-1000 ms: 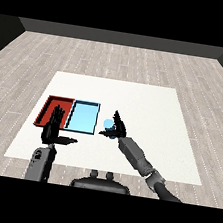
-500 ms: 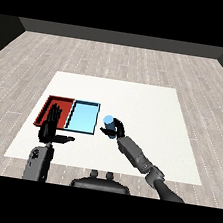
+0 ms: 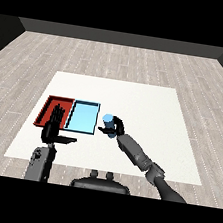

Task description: Pick the blue can and put it in the blue box

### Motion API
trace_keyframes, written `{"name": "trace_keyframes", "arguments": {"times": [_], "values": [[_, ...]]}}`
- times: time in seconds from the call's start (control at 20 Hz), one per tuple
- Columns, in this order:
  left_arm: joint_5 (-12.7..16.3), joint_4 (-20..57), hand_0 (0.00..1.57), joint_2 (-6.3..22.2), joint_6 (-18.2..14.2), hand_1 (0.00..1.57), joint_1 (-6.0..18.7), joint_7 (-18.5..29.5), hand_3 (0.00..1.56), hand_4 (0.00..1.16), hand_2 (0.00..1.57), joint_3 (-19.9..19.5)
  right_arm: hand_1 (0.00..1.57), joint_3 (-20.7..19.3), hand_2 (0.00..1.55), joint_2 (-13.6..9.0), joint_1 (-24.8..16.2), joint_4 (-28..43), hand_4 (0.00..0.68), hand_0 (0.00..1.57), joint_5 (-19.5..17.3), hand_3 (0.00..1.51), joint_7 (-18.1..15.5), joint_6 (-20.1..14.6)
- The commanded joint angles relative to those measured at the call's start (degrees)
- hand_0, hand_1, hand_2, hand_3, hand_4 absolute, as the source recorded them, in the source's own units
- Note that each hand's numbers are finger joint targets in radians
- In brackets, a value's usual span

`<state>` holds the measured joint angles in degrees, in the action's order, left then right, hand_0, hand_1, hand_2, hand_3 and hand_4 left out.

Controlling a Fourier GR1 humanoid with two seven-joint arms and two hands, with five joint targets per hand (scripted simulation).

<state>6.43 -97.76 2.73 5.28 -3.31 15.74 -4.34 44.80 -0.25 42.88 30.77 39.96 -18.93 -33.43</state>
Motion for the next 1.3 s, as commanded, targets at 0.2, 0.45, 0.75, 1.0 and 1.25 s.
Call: {"name": "trace_keyframes", "arguments": {"times": [0.2, 0.45, 0.75, 1.0, 1.25], "values": [[-1.99, 0.86, 0.0, -0.07, -0.95, 0.0, 6.27, -4.96, 0.0, 0.0, 0.0, 2.49, 1.53, 2.45, 1.48, -8.06, -5.01, 21.29, 0.567, 1.53, -6.87, 1.41, 3.02, -3.12], [-7.01, 1.26, 0.0, -2.4, -1.75, 0.0, 3.17, -1.54, 0.0, 0.0, 0.0, 8.2, 1.53, 1.41, 1.48, -16.21, -5.94, 33.67, 0.571, 1.53, -10.45, 1.4, 9.98, -3.47], [-6.49, 0.4, 0.0, -2.7, -6.51, 0.0, 8.06, -8.4, 0.0, 0.0, 0.0, 13.54, 1.5, 0.34, 1.47, -25.2, -13.43, 51.44, 0.582, 1.5, -14.82, 1.39, 12.61, -6.66], [-6.13, 4.21, 0.0, -2.72, -10.38, 0.0, 10.67, -8.41, 0.0, 0.0, 0.0, 15.94, 1.5, -5.37, 1.47, -21.78, -13.38, 52.21, 0.59, 1.5, -20.05, 1.4, 16.72, -3.52], [-5.01, 10.76, 0.0, -2.73, -11.3, 0.0, 13.31, -4.26, 0.0, 0.0, 0.0, 18.05, 1.5, -9.86, 1.47, -17.98, -9.85, 48.05, 0.59, 1.5, -23.62, 1.4, 18.08, 0.31]]}}
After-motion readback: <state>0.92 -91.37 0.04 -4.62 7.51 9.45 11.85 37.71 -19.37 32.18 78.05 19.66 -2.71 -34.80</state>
